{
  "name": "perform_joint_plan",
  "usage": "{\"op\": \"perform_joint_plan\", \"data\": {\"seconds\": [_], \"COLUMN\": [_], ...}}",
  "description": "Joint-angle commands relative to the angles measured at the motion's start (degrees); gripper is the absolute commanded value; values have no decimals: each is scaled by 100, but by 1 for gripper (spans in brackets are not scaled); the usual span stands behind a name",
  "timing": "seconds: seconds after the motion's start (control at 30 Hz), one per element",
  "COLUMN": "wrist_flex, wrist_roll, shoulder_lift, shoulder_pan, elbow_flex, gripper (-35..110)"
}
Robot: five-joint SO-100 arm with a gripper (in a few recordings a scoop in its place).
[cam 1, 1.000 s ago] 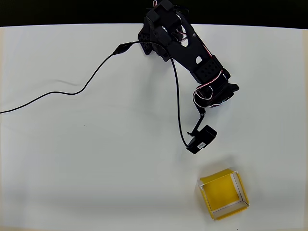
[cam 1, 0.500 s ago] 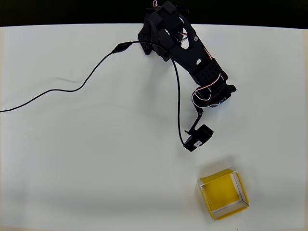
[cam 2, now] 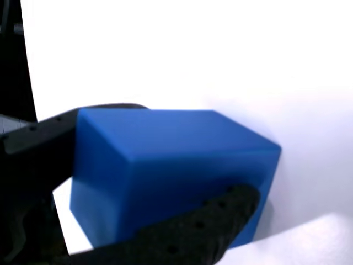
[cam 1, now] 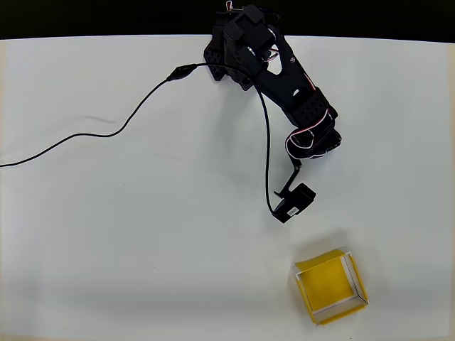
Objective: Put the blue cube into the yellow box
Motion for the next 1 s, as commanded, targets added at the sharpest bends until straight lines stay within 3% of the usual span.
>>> {"op": "perform_joint_plan", "data": {"seconds": [0.0,0.43,0.73,0.97], "wrist_flex": [-26,-53,-88,-694], "wrist_roll": [-18,-1002,-2285,-2944], "shoulder_lift": [220,650,1178,431], "shoulder_pan": [-158,360,1397,2004], "elbow_flex": [-88,-299,-1652,-3094], "gripper": [27,18,17,17]}}
